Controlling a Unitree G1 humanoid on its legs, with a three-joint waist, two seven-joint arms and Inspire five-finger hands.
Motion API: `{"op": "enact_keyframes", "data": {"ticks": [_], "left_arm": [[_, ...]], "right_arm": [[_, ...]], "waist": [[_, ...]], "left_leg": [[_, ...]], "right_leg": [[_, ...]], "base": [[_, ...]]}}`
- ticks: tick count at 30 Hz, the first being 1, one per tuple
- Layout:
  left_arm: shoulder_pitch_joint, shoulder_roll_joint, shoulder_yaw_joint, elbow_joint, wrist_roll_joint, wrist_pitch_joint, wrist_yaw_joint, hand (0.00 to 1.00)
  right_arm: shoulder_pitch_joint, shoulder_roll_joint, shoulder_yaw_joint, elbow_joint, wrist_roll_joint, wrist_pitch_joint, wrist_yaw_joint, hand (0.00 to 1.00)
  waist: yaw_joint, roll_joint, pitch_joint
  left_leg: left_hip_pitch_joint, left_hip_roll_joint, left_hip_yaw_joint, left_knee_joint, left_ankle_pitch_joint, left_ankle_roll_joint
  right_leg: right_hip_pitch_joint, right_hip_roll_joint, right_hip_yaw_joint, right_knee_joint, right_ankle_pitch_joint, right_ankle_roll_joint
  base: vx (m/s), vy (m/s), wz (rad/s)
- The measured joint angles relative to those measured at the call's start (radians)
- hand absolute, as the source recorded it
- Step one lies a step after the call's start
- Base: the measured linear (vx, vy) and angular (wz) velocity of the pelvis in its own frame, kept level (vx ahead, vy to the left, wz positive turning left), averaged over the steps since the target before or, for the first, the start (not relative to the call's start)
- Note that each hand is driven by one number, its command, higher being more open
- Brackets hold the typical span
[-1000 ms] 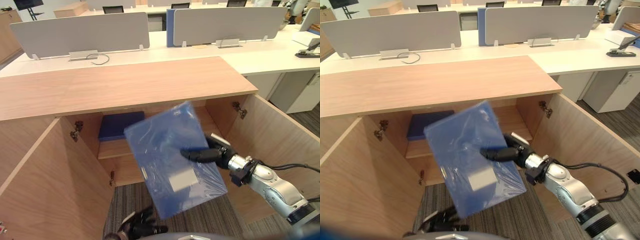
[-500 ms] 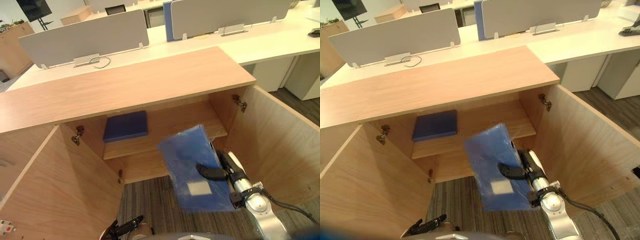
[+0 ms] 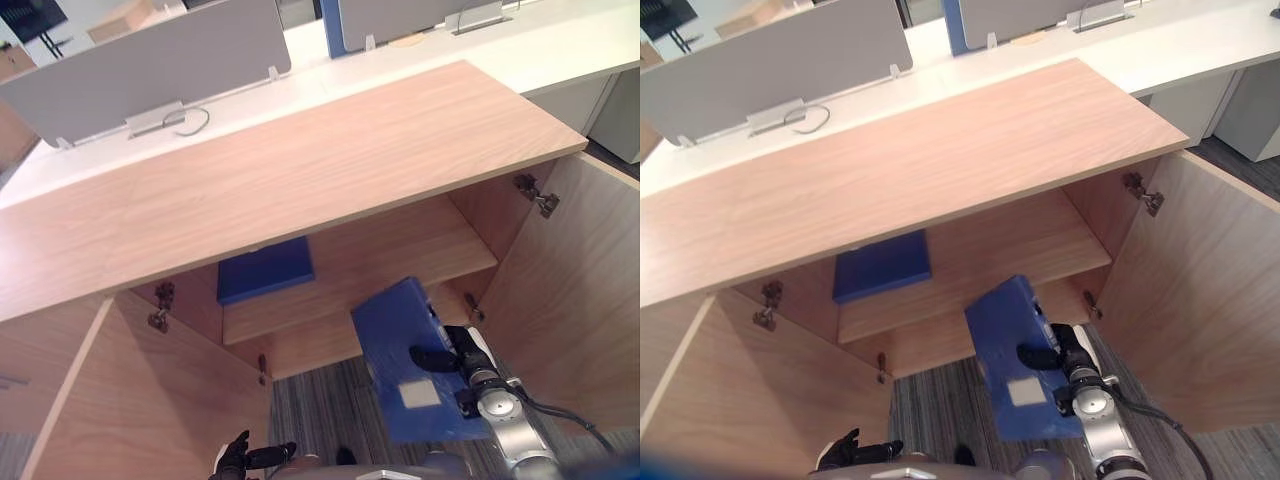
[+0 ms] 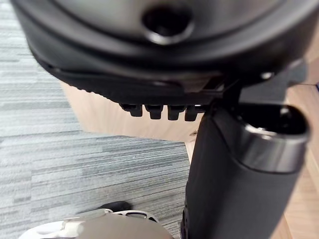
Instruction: Walk over to the cabinet, pick up the folder, carry it to the office cabinet, place the folder inside the office cabinet, then close the office cabinet door
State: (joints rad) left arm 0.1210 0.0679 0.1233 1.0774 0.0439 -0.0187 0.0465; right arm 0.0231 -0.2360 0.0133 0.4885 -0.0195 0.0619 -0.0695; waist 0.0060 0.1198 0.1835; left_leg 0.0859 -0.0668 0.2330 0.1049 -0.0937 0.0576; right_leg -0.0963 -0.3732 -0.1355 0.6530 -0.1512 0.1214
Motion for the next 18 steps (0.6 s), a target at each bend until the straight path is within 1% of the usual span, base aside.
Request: {"op": "enact_keyframes", "data": {"ticks": [1,2,3,4,5,6,7,8,9,10,11,12,13,14,15,16,17,18], "left_arm": [[0.007,0.001,-0.003,-0.001,0.002,0.004,0.001,1.0],[0.009,0.0,-0.002,-0.003,0.001,0.005,0.002,1.0],[0.008,0.002,0.0,-0.01,0.001,0.005,0.004,1.0],[0.006,0.002,0.0,-0.03,0.001,0.004,0.011,1.0],[0.005,0.003,0.001,-0.033,0.0,0.003,0.012,1.0],[0.006,0.007,0.007,-0.033,-0.005,-0.003,0.012,1.0],[0.005,0.015,0.022,-0.037,-0.004,-0.006,0.012,1.0],[0.001,0.005,0.03,-0.037,-0.005,-0.006,0.014,1.0],[0.0,-0.013,0.052,-0.048,-0.005,-0.007,0.017,1.0],[0.0,-0.019,0.059,-0.063,-0.006,-0.01,0.022,1.0],[-0.001,-0.022,0.065,-0.069,-0.009,-0.013,0.025,1.0],[-0.004,-0.032,0.093,-0.078,-0.016,-0.015,0.031,1.0],[-0.008,-0.037,0.102,-0.081,-0.024,-0.014,0.035,1.0],[-0.012,-0.041,0.108,-0.091,-0.04,-0.014,0.04,1.0],[-0.013,-0.04,0.119,-0.108,-0.043,-0.014,0.04,1.0],[-0.015,-0.041,0.122,-0.115,-0.042,-0.015,0.041,1.0],[-0.021,-0.042,0.134,-0.123,-0.043,-0.015,0.042,1.0],[-0.022,-0.045,0.14,-0.139,-0.049,-0.016,0.044,1.0]], "right_arm": [[-0.018,0.023,0.002,0.002,0.118,0.003,-0.019,0.0],[-0.029,0.035,0.002,0.002,0.176,0.002,-0.023,0.0],[-0.054,0.054,0.003,0.002,0.258,0.002,-0.029,0.0],[-0.1,0.074,0.005,0.002,0.401,-0.005,-0.039,0.0],[-0.109,0.079,0.005,0.002,0.444,-0.011,-0.042,0.0],[-0.117,0.089,0.003,0.002,0.528,-0.023,-0.05,0.0],[-0.119,0.097,0.005,-0.004,0.6,-0.046,-0.055,0.0],[-0.127,0.095,0.006,-0.005,0.628,-0.052,-0.056,0.0],[-0.132,0.089,0.007,-0.028,0.685,-0.057,-0.064,0.0],[-0.132,0.089,0.007,-0.063,0.765,-0.074,-0.068,0.0],[-0.132,0.091,0.008,-0.081,0.807,-0.084,-0.068,0.0],[-0.134,0.093,0.007,-0.122,0.862,-0.102,-0.07,0.0],[-0.135,0.093,0.007,-0.138,0.892,-0.113,-0.073,0.0],[-0.143,0.093,0.006,-0.173,0.93,-0.13,-0.088,0.0],[-0.162,0.096,0.007,-0.208,0.935,-0.145,-0.109,0.0],[-0.176,0.096,0.007,-0.226,0.936,-0.152,-0.116,0.0],[-0.214,0.095,0.005,-0.251,0.938,-0.166,-0.13,0.0],[-0.257,0.094,0.001,-0.259,0.947,-0.179,-0.138,0.0]], "waist": [[-0.004,-0.001,0.002],[-0.005,0.0,0.002],[-0.005,0.003,0.01],[-0.008,0.006,0.035],[-0.007,0.008,0.042],[-0.003,-0.004,0.049],[0.005,-0.033,0.051],[0.015,-0.022,0.057],[0.021,-0.009,0.054],[0.021,0.003,0.057],[0.021,0.005,0.062],[0.019,0.004,0.073],[0.019,0.003,0.078],[0.018,-0.002,0.088],[0.018,-0.008,0.093],[0.018,-0.006,0.097],[0.016,-0.014,0.111],[0.017,-0.01,0.115]], "left_leg": [[0.018,-0.004,-0.001,-0.003,-0.011,0.018],[0.021,-0.004,-0.001,0.002,-0.017,0.024],[0.019,0.003,-0.003,0.011,-0.023,0.031],[0.014,0.022,-0.006,0.027,-0.024,0.033],[0.013,0.03,-0.009,0.032,-0.024,0.032],[0.012,0.032,-0.024,0.048,-0.03,0.022],[0.001,0.02,-0.03,0.079,-0.057,-0.019],[-0.006,0.031,-0.029,0.099,-0.071,-0.028],[-0.052,0.052,-0.029,0.158,-0.092,-0.042],[-0.096,0.071,-0.029,0.221,-0.119,-0.05],[-0.116,0.077,-0.028,0.252,-0.133,-0.052],[-0.154,0.089,-0.029,0.325,-0.163,-0.057],[-0.172,0.095,-0.028,0.361,-0.177,-0.058],[-0.202,0.101,-0.028,0.424,-0.203,-0.057],[-0.234,0.103,-0.028,0.474,-0.233,-0.057],[-0.25,0.104,-0.028,0.498,-0.247,-0.057],[-0.287,0.104,-0.028,0.548,-0.267,-0.054],[-0.324,0.104,-0.03,0.591,-0.281,-0.05]], "right_leg": [[-0.029,-0.036,-0.051,0.075,-0.018,-0.059],[-0.039,-0.043,-0.076,0.086,-0.038,-0.07],[-0.058,-0.033,-0.094,0.081,-0.066,-0.061],[-0.082,0.017,-0.092,0.027,-0.086,-0.04],[-0.084,0.04,-0.093,-0.013,-0.086,-0.039],[-0.073,0.068,-0.098,-0.11,-0.054,-0.032],[-0.071,0.066,-0.116,-0.169,-0.007,-0.031],[-0.075,0.067,-0.118,-0.159,-0.013,-0.028],[-0.084,0.079,-0.125,-0.158,-0.015,-0.037],[-0.112,0.084,-0.131,-0.128,-0.029,-0.046],[-0.127,0.083,-0.131,-0.101,-0.04,-0.05],[-0.159,0.074,-0.133,-0.039,-0.059,-0.054],[-0.173,0.067,-0.137,-0.011,-0.069,-0.056],[-0.194,0.051,-0.144,0.043,-0.094,-0.057],[-0.217,0.037,-0.148,0.084,-0.129,-0.059],[-0.229,0.026,-0.155,0.104,-0.143,-0.062],[-0.26,0.011,-0.158,0.143,-0.162,-0.058],[-0.287,-0.004,-0.161,0.178,-0.172,-0.057]], "base": [[0.21,0.12,-0.05],[0.17,0.058,-0.01],[0.15,-0.013,0.05],[0.14,-0.048,0.12],[0.15,-0.102,0.29],[0.11,-0.143,0.37],[0.11,-0.159,0.27],[0.07,-0.157,0.12],[0.04,-0.137,0.0],[0.01,-0.122,0.07],[-0.02,-0.128,0.08],[-0.03,-0.101,0.07],[-0.06,-0.115,0.14],[-0.07,-0.093,0.16],[-0.08,-0.081,0.17],[-0.13,-0.057,0.17],[-0.14,-0.022,0.21],[-0.14,-0.006,0.29]]}}
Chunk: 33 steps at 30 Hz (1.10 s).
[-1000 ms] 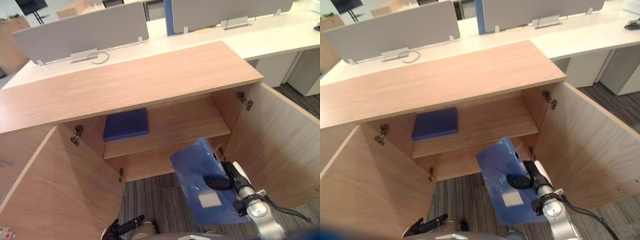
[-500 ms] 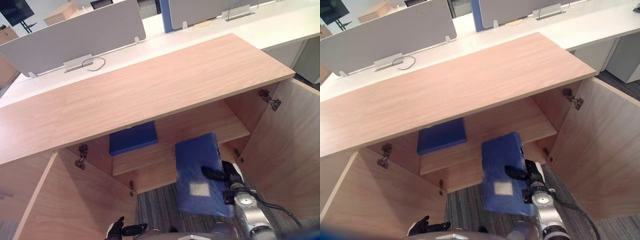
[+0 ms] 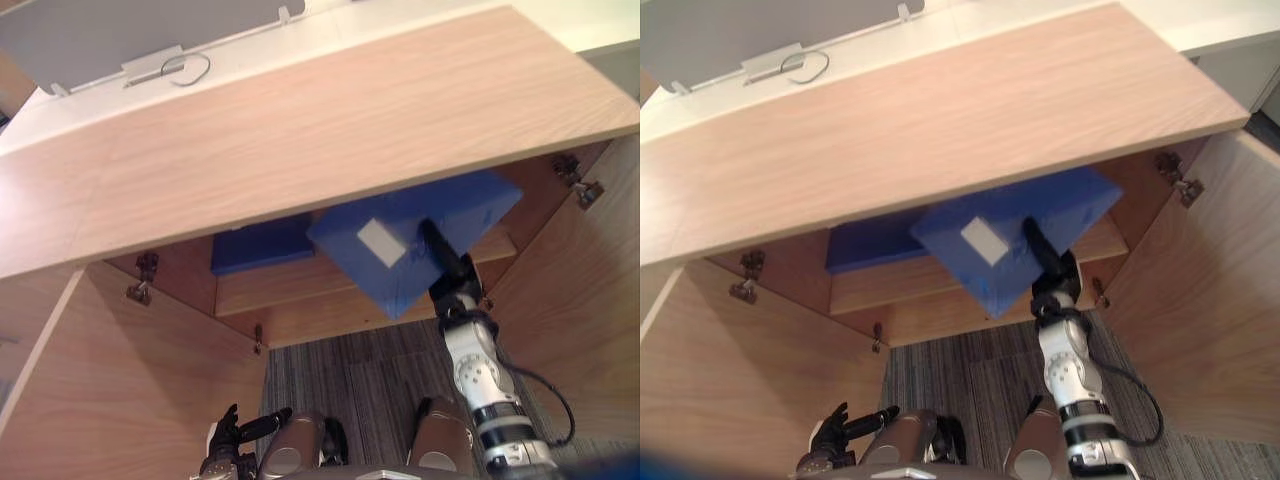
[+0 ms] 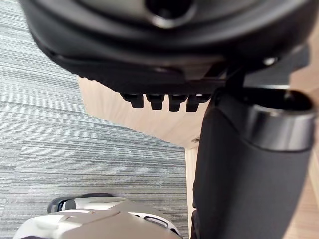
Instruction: Walk over to the cabinet, pick up the folder, carry it to the office cabinet, place the folder inside the office cabinet, then close the office cabinet door
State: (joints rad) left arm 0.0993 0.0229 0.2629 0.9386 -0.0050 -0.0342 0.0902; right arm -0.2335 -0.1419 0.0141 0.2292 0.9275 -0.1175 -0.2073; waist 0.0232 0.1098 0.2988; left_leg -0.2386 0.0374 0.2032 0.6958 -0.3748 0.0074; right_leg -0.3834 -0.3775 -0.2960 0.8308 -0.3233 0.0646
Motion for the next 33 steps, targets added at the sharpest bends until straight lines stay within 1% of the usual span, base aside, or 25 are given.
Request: {"op": "enact_keyframes", "data": {"ticks": [2,3,5,6,9,10,12,14,16,19,20,21,26,28,33], "left_arm": [[0.0,0.0,0.002,-0.014,-0.062,-0.001,0.0,1.0],[0.0,-0.007,0.021,-0.014,-0.111,0.0,-0.001,1.0],[0.0,-0.018,0.049,-0.014,-0.147,0.0,-0.001,1.0],[0.0,-0.026,0.072,-0.012,-0.155,0.004,0.001,1.0],[0.004,-0.035,0.098,0.013,-0.185,0.025,0.011,1.0],[0.002,-0.038,0.108,0.015,-0.2,0.027,0.012,1.0],[0.001,-0.04,0.108,0.022,-0.202,0.027,0.011,1.0],[0.001,-0.046,0.109,0.024,-0.212,0.034,0.01,1.0],[0.0,-0.056,0.116,0.025,-0.229,0.044,0.009,1.0],[0.0,-0.065,0.116,0.026,-0.23,0.045,0.01,1.0],[-0.001,-0.065,0.116,0.026,-0.23,0.045,0.01,1.0],[-0.001,-0.066,0.116,0.026,-0.23,0.045,0.01,1.0],[-0.007,-0.072,0.111,0.027,-0.249,0.044,0.012,1.0],[-0.007,-0.074,0.105,0.028,-0.265,0.044,0.013,1.0],[-0.008,-0.076,0.105,0.029,-0.271,0.044,0.02,1.0]], "right_arm": [[-0.058,-0.001,-0.006,0.0,0.019,-0.011,-0.014,0.0],[-0.11,-0.001,-0.022,0.003,0.024,-0.011,-0.033,0.0],[-0.164,-0.007,-0.046,0.008,0.063,-0.013,-0.045,0.0],[-0.228,-0.009,-0.07,0.039,0.077,-0.014,-0.053,0.0],[-0.423,-0.041,-0.117,0.157,0.107,-0.016,-0.069,0.0],[-0.493,-0.066,-0.133,0.192,0.139,-0.015,-0.073,0.0],[-0.568,-0.08,-0.167,0.237,0.154,-0.015,-0.074,0.0],[-0.659,-0.095,-0.219,0.305,0.189,-0.011,-0.077,0.0],[-0.722,-0.095,-0.28,0.356,0.224,-0.008,-0.08,0.0],[-0.759,-0.098,-0.352,0.426,0.274,-0.013,-0.105,0.0],[-0.761,-0.101,-0.358,0.439,0.294,-0.017,-0.112,0.0],[-0.771,-0.102,-0.386,0.469,0.303,-0.019,-0.125,1.0],[-0.795,-0.147,-0.427,0.536,0.299,-0.024,-0.186,1.0],[-0.809,-0.175,-0.426,0.552,0.29,-0.019,-0.194,1.0],[-0.87,-0.19,-0.427,0.552,0.29,-0.021,-0.196,1.0]], "waist": [[0.003,0.002,0.018],[0.008,0.003,0.031],[0.02,0.003,0.042],[0.026,0.003,0.046],[0.031,0.013,0.068],[0.045,0.015,0.078],[0.064,0.017,0.087],[0.087,0.023,0.098],[0.101,0.037,0.108],[0.115,0.051,0.118],[0.116,0.052,0.12],[0.116,0.054,0.121],[0.125,0.069,0.129],[0.128,0.076,0.132],[0.125,0.081,0.133]], "left_leg": [[-0.032,-0.002,-0.008,0.045,-0.017,-0.001],[-0.068,-0.009,-0.021,0.083,-0.029,0.004],[-0.107,-0.016,-0.028,0.117,-0.035,0.005],[-0.148,-0.026,-0.033,0.149,-0.038,0.012],[-0.254,-0.04,-0.038,0.25,-0.054,0.025],[-0.297,-0.041,-0.039,0.289,-0.064,0.031],[-0.346,-0.042,-0.035,0.342,-0.078,0.035],[-0.408,-0.042,-0.035,0.422,-0.108,0.04],[-0.471,-0.043,-0.036,0.498,-0.136,0.047],[-0.52,-0.045,-0.034,0.553,-0.151,0.049],[-0.527,-0.045,-0.035,0.558,-0.151,0.049],[-0.542,-0.046,-0.034,0.568,-0.151,0.049],[-0.585,-0.047,-0.039,0.595,-0.151,0.049],[-0.587,-0.047,-0.042,0.601,-0.152,0.048],[-0.583,-0.045,-0.044,0.601,-0.152,0.046]], "right_leg": [[-0.019,-0.018,-0.006,0.035,-0.01,0.0],[-0.038,-0.043,-0.019,0.064,-0.018,0.0],[-0.066,-0.065,-0.024,0.094,-0.024,0.002],[-0.101,-0.086,-0.023,0.125,-0.029,0.001],[-0.186,-0.132,-0.012,0.21,-0.048,0.001],[-0.227,-0.143,-0.003,0.245,-0.056,0.001],[-0.276,-0.154,0.015,0.292,-0.07,0.0],[-0.34,-0.171,0.041,0.365,-0.096,0.003],[-0.405,-0.187,0.066,0.436,-0.12,0.007],[-0.458,-0.201,0.086,0.487,-0.133,0.006],[-0.464,-0.202,0.088,0.493,-0.135,0.006],[-0.481,-0.207,0.092,0.505,-0.136,0.004],[-0.525,-0.214,0.1,0.538,-0.144,-0.012],[-0.526,-0.215,0.1,0.545,-0.15,-0.016],[-0.524,-0.213,0.098,0.548,-0.154,-0.019]], "base": [[-0.09,0.024,0.28],[-0.09,0.052,0.37],[-0.06,0.052,0.36],[-0.05,0.061,0.3],[-0.05,0.057,0.38],[-0.05,0.041,0.24],[-0.05,0.03,0.13],[-0.03,0.018,0.13],[-0.01,0.01,0.12],[0.0,0.004,0.08],[0.01,-0.013,0.06],[0.01,-0.017,0.06],[0.02,-0.044,0.05],[0.03,-0.072,0.05],[0.02,-0.062,-0.01]]}}
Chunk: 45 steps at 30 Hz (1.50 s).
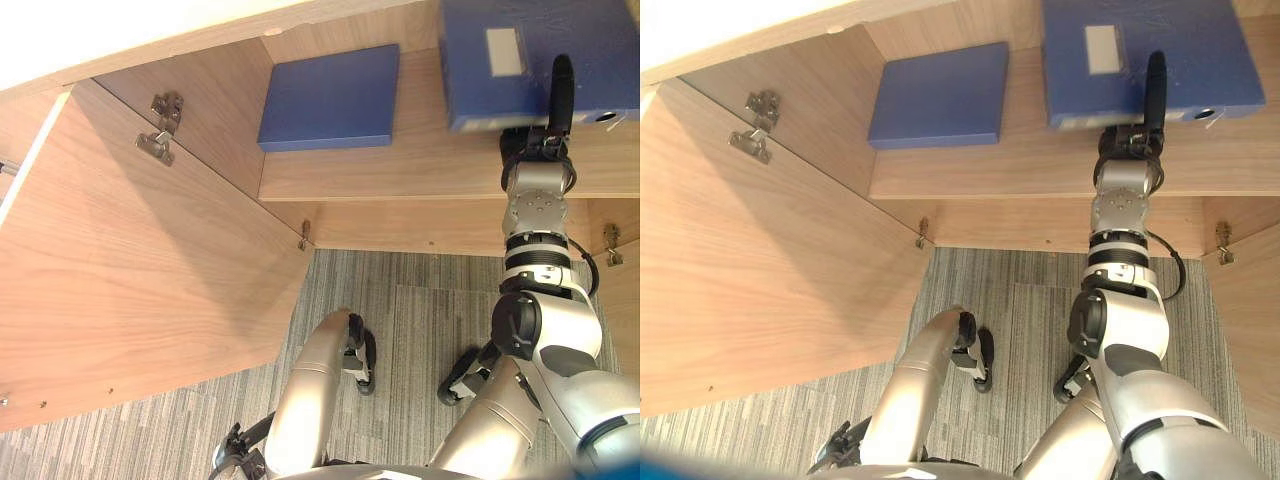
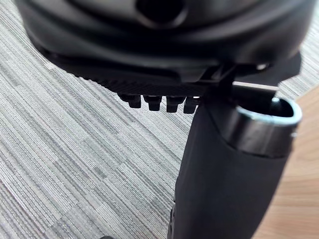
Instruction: Walk over to the cabinet, pick up the folder, carry it to the office cabinet, place the folder inside the office cabinet, then close the office cabinet door
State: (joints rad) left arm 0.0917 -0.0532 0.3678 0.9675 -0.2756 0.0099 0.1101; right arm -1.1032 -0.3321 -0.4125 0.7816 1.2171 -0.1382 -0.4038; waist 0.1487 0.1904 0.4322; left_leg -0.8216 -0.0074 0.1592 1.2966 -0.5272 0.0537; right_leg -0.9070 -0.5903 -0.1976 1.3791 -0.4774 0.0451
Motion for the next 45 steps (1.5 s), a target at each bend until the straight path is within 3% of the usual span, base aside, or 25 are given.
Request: {"op": "enact_keyframes", "data": {"ticks": [3,7,10,15,19,21,31,41,45], "left_arm": [[-0.001,0.0,-0.001,0.0,0.0,0.0,0.0,1.0],[-0.001,0.008,-0.017,0.0,0.002,-0.002,-0.003,1.0],[-0.001,0.016,-0.037,0.0,0.013,-0.006,-0.013,1.0],[-0.001,0.026,-0.052,-0.002,0.034,-0.007,-0.054,1.0],[-0.002,0.043,-0.089,-0.005,0.062,-0.003,-0.084,1.0],[-0.003,0.049,-0.108,-0.004,0.09,0.003,-0.112,1.0],[-0.002,0.074,-0.173,-0.011,0.121,0.024,-0.185,1.0],[0.013,0.089,-0.194,-0.023,0.131,0.026,-0.205,1.0],[0.026,0.097,-0.193,-0.015,0.132,0.024,-0.206,1.0]], "right_arm": [[-0.017,-0.026,0.007,0.004,-0.074,0.029,0.0,1.0],[-0.025,-0.106,0.13,0.096,-0.5,0.208,0.068,1.0],[-0.034,-0.132,0.21,0.167,-0.619,0.278,0.148,1.0],[-0.047,-0.196,0.323,0.223,-0.766,0.32,0.278,1.0],[-0.047,-0.238,0.365,0.254,-0.996,0.321,0.394,1.0],[-0.031,-0.266,0.394,0.264,-1.183,0.304,0.469,1.0],[0.101,-0.276,0.482,0.203,-1.5,0.198,0.588,1.0],[0.188,-0.289,0.68,0.119,-1.606,0.172,0.614,1.0],[0.209,-0.288,0.713,0.12,-1.608,0.171,0.654,1.0]], "waist": [[0.0,0.0,0.0],[-0.011,0.0,0.0],[-0.016,0.0,0.0],[-0.017,0.0,0.0],[-0.017,0.001,-0.001],[-0.017,0.007,-0.005],[-0.003,0.008,-0.026],[-0.008,-0.007,-0.03],[-0.009,-0.031,-0.036]], "left_leg": [[0.003,0.001,-0.002,0.0,0.0,0.0],[0.02,0.006,-0.011,-0.003,-0.002,-0.003],[0.028,0.008,-0.012,-0.006,-0.002,-0.004],[0.036,0.007,-0.013,-0.011,-0.002,-0.004],[0.039,0.005,-0.014,-0.016,0.0,-0.004],[0.047,0.002,-0.024,-0.021,0.0,-0.004],[0.089,0.001,-0.025,-0.068,0.006,-0.008],[0.179,0.023,-0.001,-0.174,0.024,-0.021],[0.235,0.025,0.017,-0.242,0.04,-0.028]], "right_leg": [[0.007,0.0,-0.004,-0.001,-0.001,0.0],[0.038,0.005,-0.02,-0.011,-0.001,0.0],[0.046,0.008,-0.023,-0.015,-0.001,-0.001],[0.056,0.007,-0.026,-0.018,-0.001,-0.001],[0.059,0.004,-0.028,-0.02,-0.001,-0.001],[0.08,0.001,-0.044,-0.026,-0.003,-0.001],[0.124,0.008,-0.06,-0.067,-0.001,0.009],[0.192,0.055,-0.07,-0.173,0.035,0.008],[0.233,0.069,-0.073,-0.228,0.051,0.009]], "base": [[0.02,-0.058,0.01],[0.02,-0.045,-0.01],[0.01,-0.045,-0.02],[0.01,-0.041,0.0],[0.02,-0.044,0.03],[0.02,-0.052,0.09],[0.03,-0.044,0.0],[0.06,-0.033,-0.13],[0.11,-0.057,-0.12]]}}
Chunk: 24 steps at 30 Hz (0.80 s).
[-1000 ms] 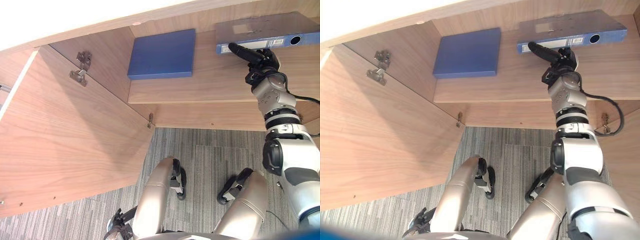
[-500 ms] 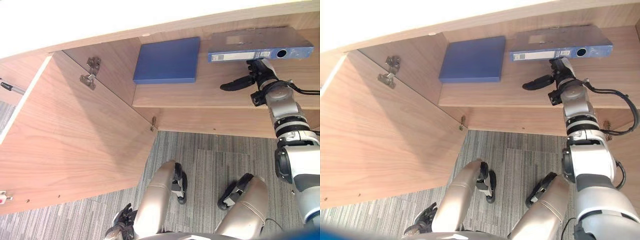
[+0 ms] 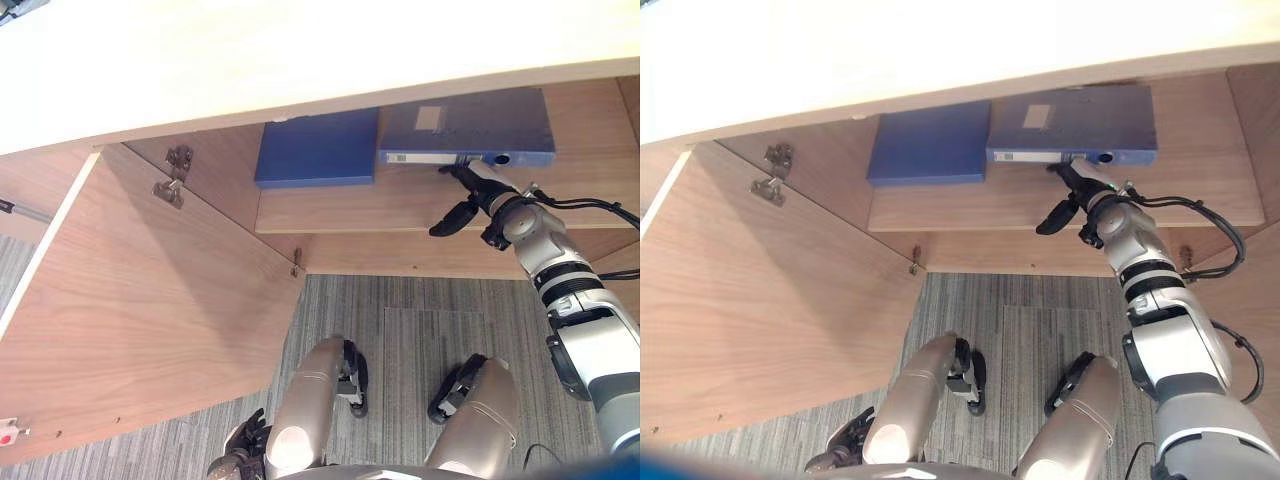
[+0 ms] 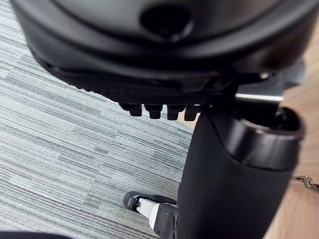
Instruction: Walk over to the cabinet, pick up the folder, carry it to the office cabinet, place the folder inside the office cabinet, then close the office cabinet door
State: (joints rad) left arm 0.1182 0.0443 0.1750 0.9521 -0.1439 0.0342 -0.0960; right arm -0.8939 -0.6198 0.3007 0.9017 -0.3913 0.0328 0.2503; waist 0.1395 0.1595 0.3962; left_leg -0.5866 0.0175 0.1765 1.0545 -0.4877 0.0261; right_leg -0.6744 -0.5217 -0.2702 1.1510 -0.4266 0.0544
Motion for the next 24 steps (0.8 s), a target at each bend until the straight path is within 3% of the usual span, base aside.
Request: {"op": "enact_keyframes", "data": {"ticks": [11,16,18,24], "left_arm": [[0.009,0.007,0.009,0.024,0.024,-0.005,0.002,1.0],[0.009,0.006,0.013,0.025,0.024,-0.012,0.029,1.0],[0.013,0.002,0.022,0.026,0.029,-0.013,0.049,1.0],[0.017,0.0,0.028,0.032,0.037,-0.015,0.064,1.0]], "right_arm": [[0.001,0.002,0.03,0.004,-0.003,0.006,0.035,1.0],[0.004,0.011,-0.096,0.001,-0.05,0.079,-0.068,1.0],[0.004,0.01,-0.205,0.003,-0.057,0.111,-0.12,1.0],[0.029,0.012,-0.282,0.047,-0.078,0.121,-0.165,1.0]], "waist": [[-0.007,-0.024,-0.001],[-0.008,-0.03,0.003],[-0.019,-0.032,0.005],[-0.041,-0.033,0.005]], "left_leg": [[0.062,0.002,0.021,-0.059,0.004,-0.002],[0.06,0.001,0.032,-0.059,0.005,0.0],[0.058,-0.004,0.033,-0.059,0.006,0.002],[0.059,-0.01,0.035,-0.07,0.009,0.008]], "right_leg": [[0.053,0.014,-0.002,-0.062,0.02,0.011],[0.049,0.011,0.003,-0.068,0.029,0.016],[0.048,0.005,0.003,-0.068,0.031,0.018],[0.045,0.0,0.005,-0.067,0.032,0.019]], "base": [[0.06,-0.03,-0.05],[0.01,-0.003,0.0],[0.0,-0.017,0.04],[0.01,-0.028,0.01]]}}
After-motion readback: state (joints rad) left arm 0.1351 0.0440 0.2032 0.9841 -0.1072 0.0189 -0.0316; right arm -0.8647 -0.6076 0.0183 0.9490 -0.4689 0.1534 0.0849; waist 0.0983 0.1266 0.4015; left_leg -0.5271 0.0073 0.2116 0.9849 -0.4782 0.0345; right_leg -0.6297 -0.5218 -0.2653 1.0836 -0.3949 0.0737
